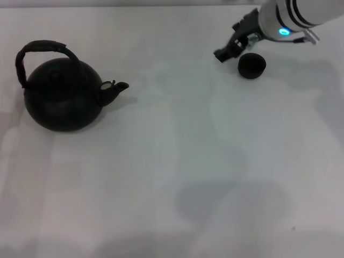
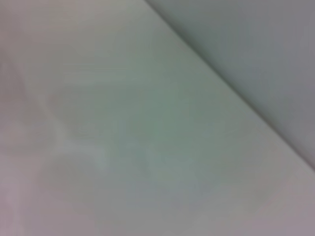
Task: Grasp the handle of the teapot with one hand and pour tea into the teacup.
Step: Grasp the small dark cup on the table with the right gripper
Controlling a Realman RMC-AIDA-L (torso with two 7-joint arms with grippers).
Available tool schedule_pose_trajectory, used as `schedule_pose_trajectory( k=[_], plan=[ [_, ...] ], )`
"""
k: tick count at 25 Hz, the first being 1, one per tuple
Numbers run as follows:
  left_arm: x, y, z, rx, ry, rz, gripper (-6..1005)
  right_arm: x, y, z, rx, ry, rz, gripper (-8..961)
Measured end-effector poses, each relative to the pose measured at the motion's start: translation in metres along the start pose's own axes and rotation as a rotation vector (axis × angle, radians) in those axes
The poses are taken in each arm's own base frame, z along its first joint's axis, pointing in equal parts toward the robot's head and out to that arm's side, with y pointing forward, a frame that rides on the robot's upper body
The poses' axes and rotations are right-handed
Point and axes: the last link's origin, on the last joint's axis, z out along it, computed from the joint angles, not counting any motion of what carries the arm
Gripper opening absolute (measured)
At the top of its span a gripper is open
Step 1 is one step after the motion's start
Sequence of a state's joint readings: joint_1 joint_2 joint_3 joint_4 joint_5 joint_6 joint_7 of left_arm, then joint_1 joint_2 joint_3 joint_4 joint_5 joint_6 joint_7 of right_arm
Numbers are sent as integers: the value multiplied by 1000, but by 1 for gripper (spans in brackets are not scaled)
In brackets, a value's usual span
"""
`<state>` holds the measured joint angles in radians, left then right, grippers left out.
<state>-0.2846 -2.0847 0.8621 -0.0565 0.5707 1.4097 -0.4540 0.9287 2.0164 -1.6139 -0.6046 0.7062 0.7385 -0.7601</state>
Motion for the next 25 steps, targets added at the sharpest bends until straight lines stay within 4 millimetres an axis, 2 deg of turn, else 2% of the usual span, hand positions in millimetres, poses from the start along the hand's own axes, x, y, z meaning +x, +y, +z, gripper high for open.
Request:
schedule_pose_trajectory(
  k=[14, 25],
  plan=[
    [-2, 2, -1, -7, -11, -4, 832, 33, 2, 5, -15, 77, 25, 819],
    [-2, 4, -1, -20, -10, -3, 832, 45, 3, 4, -19, 106, 42, 814]
  ],
)
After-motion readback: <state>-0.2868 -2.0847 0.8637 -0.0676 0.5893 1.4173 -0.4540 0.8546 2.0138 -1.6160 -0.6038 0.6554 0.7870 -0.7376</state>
